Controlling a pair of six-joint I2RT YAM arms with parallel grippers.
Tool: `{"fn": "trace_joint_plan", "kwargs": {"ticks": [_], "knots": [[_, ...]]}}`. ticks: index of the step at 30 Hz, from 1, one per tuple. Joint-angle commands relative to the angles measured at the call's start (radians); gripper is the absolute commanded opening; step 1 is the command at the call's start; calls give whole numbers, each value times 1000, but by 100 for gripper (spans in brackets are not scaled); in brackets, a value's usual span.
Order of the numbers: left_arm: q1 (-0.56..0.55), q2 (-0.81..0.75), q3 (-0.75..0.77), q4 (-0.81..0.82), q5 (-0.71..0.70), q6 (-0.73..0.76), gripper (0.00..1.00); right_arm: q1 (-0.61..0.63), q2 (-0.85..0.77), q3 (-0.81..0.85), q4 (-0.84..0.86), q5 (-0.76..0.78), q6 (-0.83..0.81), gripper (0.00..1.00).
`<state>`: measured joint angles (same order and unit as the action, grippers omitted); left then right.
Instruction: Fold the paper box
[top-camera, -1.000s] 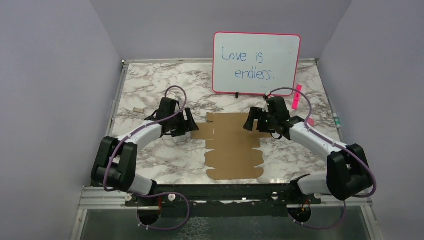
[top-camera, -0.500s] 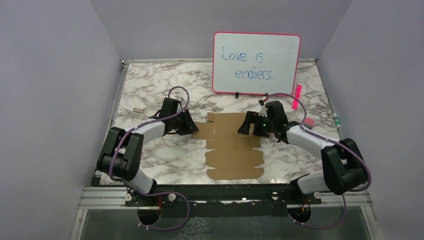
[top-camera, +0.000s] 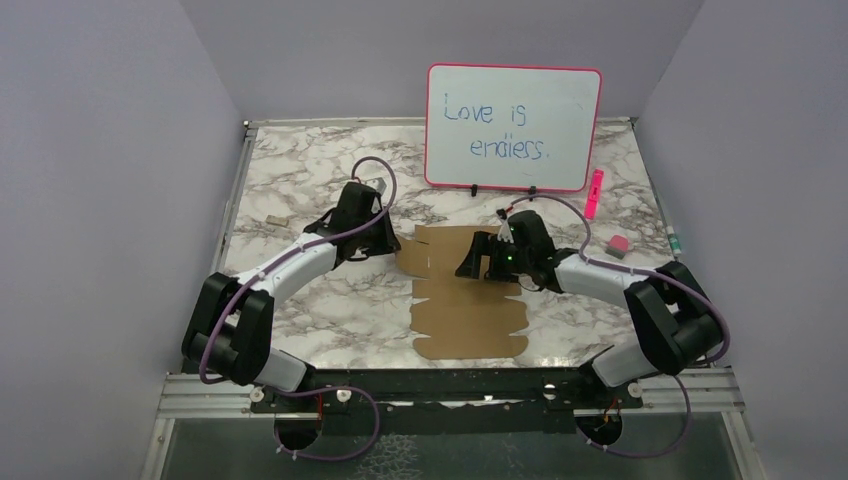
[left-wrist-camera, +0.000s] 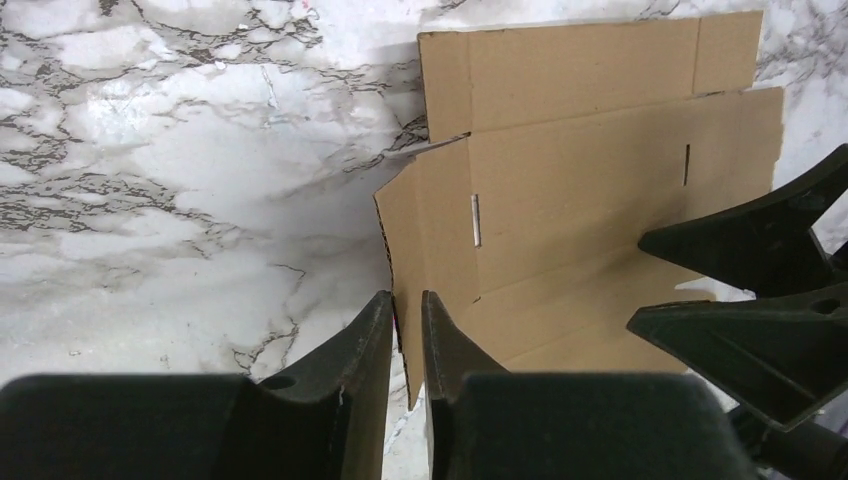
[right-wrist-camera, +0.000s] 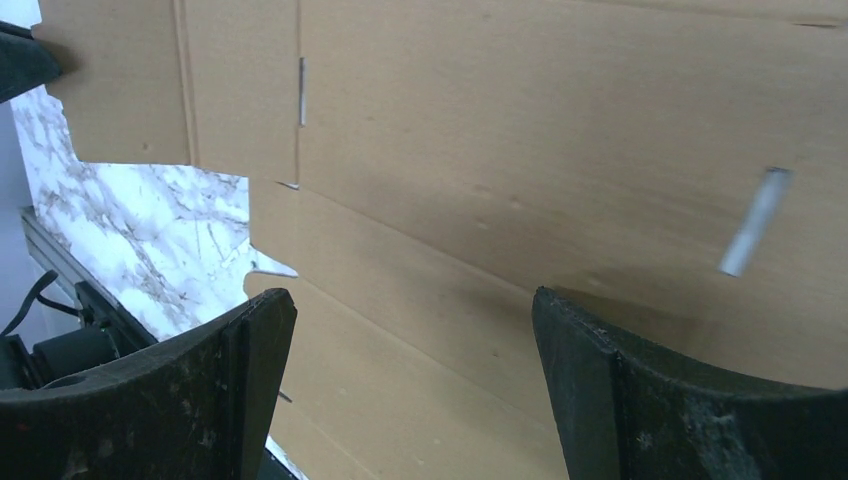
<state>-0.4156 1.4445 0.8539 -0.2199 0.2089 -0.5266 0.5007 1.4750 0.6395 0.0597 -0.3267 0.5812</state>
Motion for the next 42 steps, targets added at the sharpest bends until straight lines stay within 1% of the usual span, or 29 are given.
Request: {"fn": "trace_joint_plan", "kwargs": {"ticks": [1, 8, 13, 15, 17, 21, 25, 33, 42], "knots": [[-39, -17, 53, -92, -139, 54, 17, 82, 45, -1, 94, 61, 90, 95], [-80, -26, 94, -147, -201, 69, 17, 194, 121, 59, 143, 139, 172, 95], [-89, -21, 114, -183, -280, 86, 17, 258, 184, 121, 164, 202, 256, 95], [-92, -11, 131, -207, -306, 97, 18, 277, 210, 138, 172, 218, 282, 95], [-98, -3, 148, -234, -342, 112, 22, 290, 226, 154, 180, 229, 301, 95], [-118, -4, 168, -278, -429, 132, 24, 298, 248, 170, 190, 232, 317, 95], [-139, 2, 201, -321, -483, 145, 27, 299, 259, 158, 196, 244, 343, 95], [-198, 28, 225, -337, -498, 125, 31, 299, 285, 147, 225, 229, 352, 95], [-282, 87, 259, -356, -549, 106, 31, 299, 308, 136, 252, 235, 364, 95]]}}
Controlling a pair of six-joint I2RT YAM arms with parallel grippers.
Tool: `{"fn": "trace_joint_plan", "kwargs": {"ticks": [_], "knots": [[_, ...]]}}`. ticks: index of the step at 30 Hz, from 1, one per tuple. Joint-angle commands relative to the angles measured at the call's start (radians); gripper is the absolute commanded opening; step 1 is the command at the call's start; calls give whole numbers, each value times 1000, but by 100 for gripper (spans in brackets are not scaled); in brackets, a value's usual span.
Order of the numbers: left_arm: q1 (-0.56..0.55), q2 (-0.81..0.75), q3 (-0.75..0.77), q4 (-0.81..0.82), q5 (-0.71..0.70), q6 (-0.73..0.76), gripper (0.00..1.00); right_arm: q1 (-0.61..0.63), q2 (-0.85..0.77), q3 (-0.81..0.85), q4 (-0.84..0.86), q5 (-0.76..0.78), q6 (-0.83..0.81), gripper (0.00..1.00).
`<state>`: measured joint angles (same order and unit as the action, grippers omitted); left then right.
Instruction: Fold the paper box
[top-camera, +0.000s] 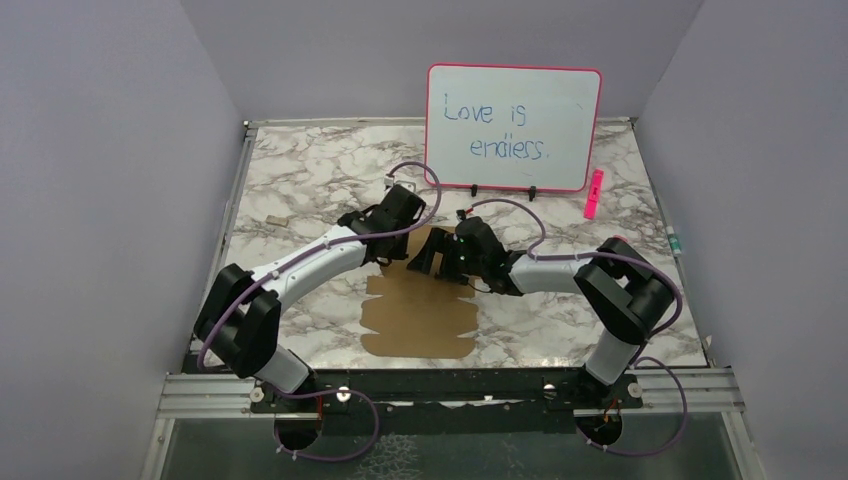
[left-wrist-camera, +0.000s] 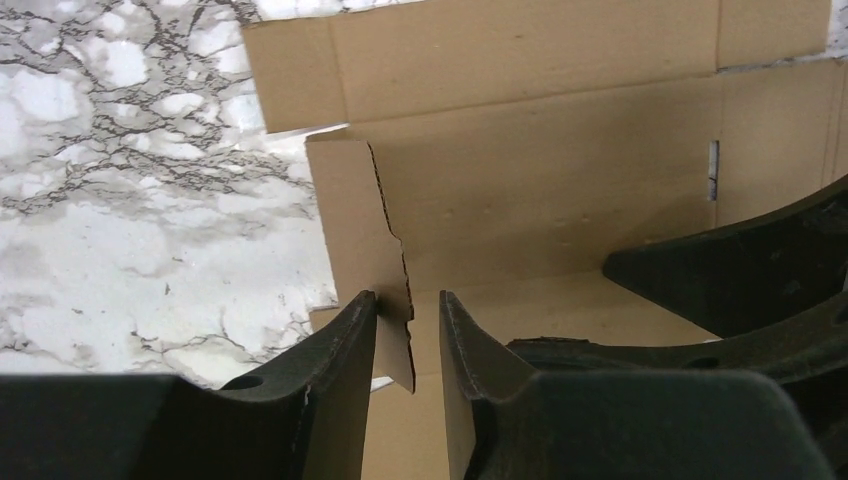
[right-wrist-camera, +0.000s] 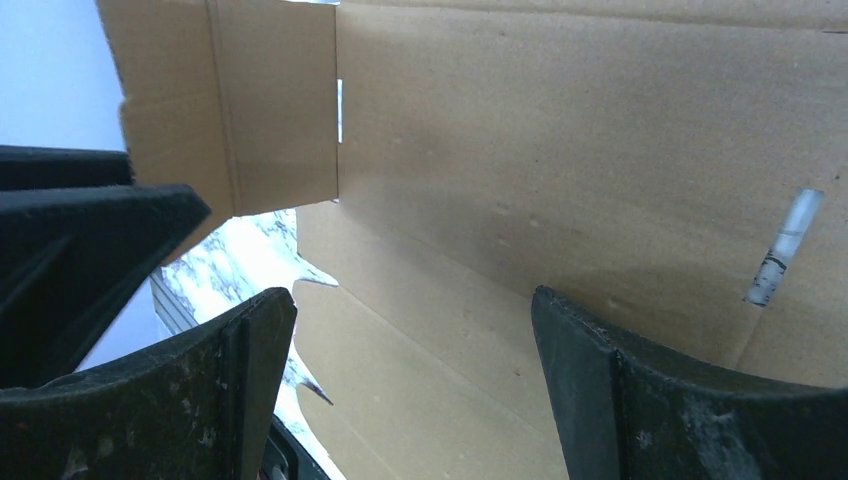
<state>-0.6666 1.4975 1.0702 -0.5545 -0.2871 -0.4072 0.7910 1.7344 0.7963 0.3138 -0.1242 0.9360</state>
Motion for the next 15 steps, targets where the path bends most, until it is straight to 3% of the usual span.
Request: {"fn": "trace_joint_plan", "kwargs": {"ticks": [1, 15], "knots": [[-37, 44, 47, -25, -55, -16, 31, 7, 52, -23, 1, 32, 10, 95], [-83, 109, 104, -64, -128, -10, 32, 8, 16, -40, -14, 69, -9, 95]]}}
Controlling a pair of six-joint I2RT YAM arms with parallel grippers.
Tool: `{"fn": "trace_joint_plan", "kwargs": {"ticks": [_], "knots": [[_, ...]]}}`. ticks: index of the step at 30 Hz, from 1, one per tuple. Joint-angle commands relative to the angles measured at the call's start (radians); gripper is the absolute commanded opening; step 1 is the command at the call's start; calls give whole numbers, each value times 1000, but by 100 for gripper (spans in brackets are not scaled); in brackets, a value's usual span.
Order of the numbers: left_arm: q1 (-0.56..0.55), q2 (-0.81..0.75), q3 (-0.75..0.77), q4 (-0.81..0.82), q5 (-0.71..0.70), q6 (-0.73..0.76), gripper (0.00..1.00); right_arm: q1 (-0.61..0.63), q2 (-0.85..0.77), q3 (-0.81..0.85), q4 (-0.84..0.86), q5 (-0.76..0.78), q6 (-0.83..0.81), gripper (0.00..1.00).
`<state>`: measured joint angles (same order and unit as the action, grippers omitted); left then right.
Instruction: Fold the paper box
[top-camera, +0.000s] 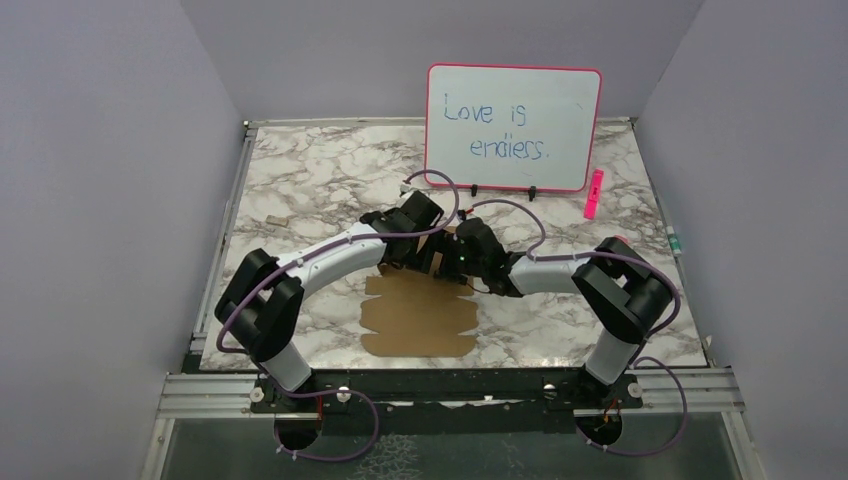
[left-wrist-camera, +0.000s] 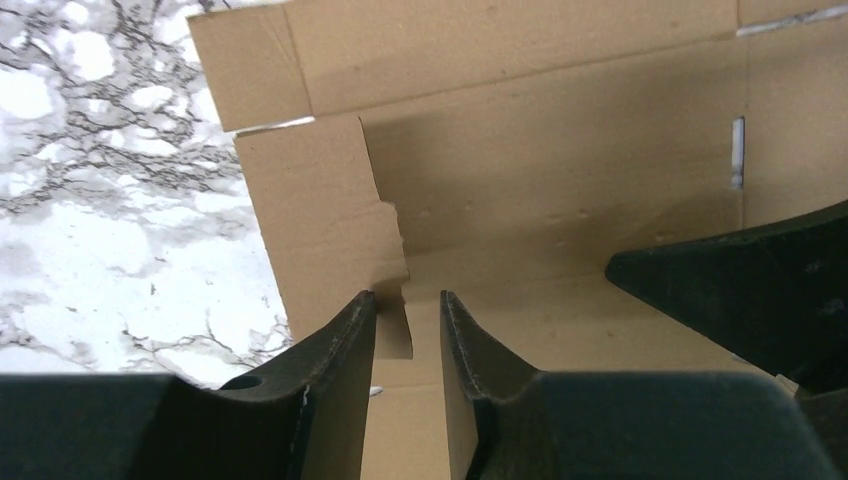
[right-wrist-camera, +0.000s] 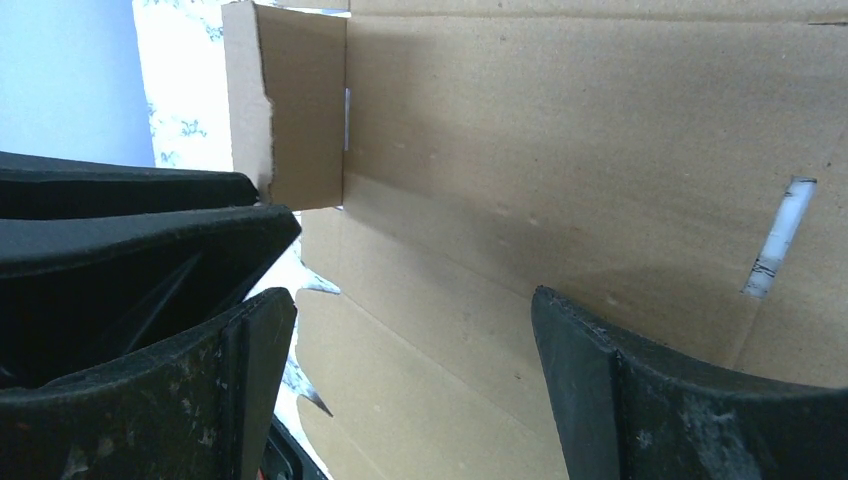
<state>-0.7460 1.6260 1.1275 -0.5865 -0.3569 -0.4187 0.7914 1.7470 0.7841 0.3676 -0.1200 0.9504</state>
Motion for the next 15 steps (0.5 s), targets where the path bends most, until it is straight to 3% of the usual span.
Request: {"fn": "trace_joint_plan", "kwargs": {"ticks": [1, 9, 15], "knots": [[-4, -32, 52, -33, -61, 1, 32, 8, -5, -19, -79, 65, -32, 95], [16, -192, 28, -31, -66, -6, 48, 8, -139, 35, -228, 105, -152, 98], [141, -306, -95, 13, 130, -26, 56, 6, -226, 23, -302, 145, -200, 100]]}}
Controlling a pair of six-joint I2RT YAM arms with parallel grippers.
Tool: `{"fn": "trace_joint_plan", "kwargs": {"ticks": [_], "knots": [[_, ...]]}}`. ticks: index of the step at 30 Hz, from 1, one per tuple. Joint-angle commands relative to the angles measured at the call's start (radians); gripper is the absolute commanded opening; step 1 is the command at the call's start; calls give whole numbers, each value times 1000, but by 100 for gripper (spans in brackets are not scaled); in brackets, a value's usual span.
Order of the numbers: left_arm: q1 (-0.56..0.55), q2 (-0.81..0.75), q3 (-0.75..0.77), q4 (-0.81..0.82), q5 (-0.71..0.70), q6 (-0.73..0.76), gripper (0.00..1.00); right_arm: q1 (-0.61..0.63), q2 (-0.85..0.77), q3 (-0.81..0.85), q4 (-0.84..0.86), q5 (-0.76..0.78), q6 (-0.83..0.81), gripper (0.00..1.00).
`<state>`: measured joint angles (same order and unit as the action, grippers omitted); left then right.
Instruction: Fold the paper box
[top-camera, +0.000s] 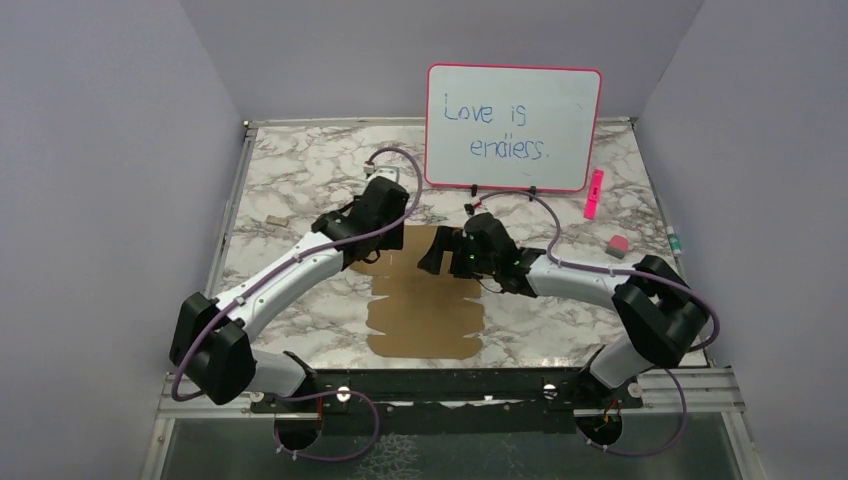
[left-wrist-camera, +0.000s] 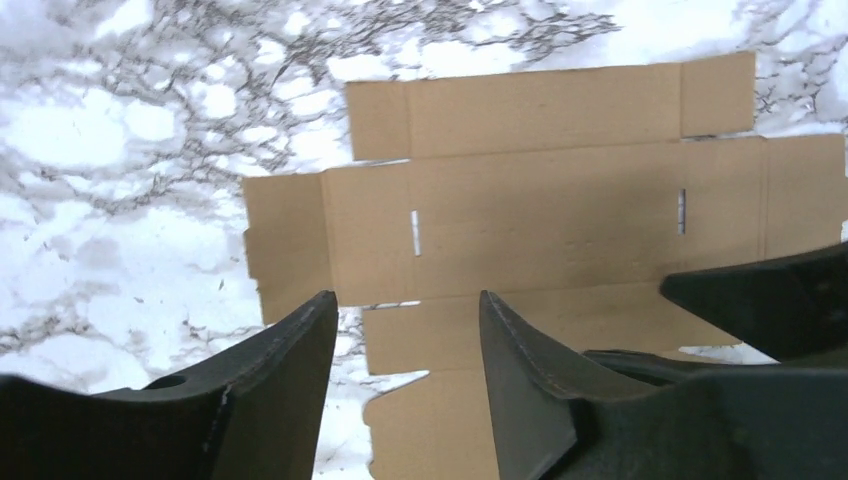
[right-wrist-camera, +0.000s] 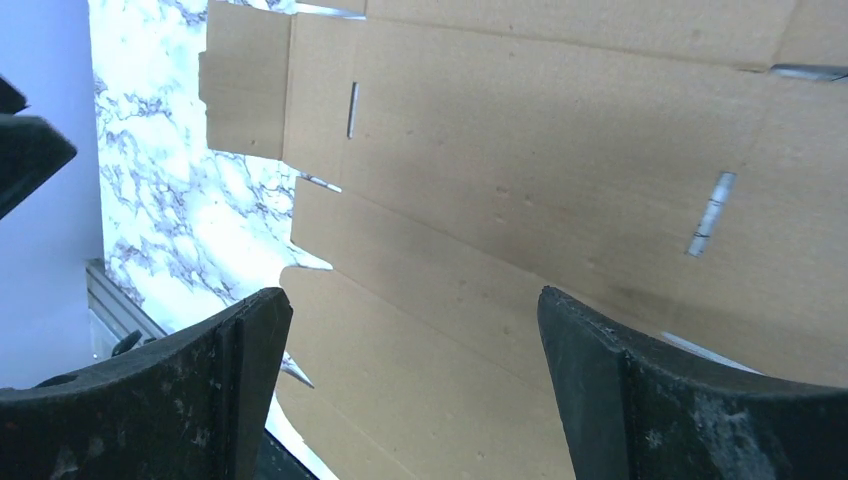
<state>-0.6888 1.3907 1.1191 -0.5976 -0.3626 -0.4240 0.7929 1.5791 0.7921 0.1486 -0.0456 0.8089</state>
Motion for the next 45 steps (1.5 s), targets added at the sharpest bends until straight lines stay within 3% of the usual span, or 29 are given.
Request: {"fn": "trace_joint_plan", "kwargs": {"ticks": [1, 7, 16, 26, 45], "knots": [[111, -98, -119, 39, 179, -25, 59, 4, -69, 9, -93, 74, -59, 100], [227, -211, -290, 114, 394, -53, 74, 5, -107, -42, -84, 17, -62, 100], [334, -229, -495, 307, 653, -138, 78, 5, -72, -66, -34, -28, -67, 100], [363, -137, -554, 428, 705, -172, 81, 5, -43, -92, 11, -61, -66, 100], [366, -62, -559, 474, 793, -184, 77, 5, 13, -119, 73, -112, -54, 100]]}}
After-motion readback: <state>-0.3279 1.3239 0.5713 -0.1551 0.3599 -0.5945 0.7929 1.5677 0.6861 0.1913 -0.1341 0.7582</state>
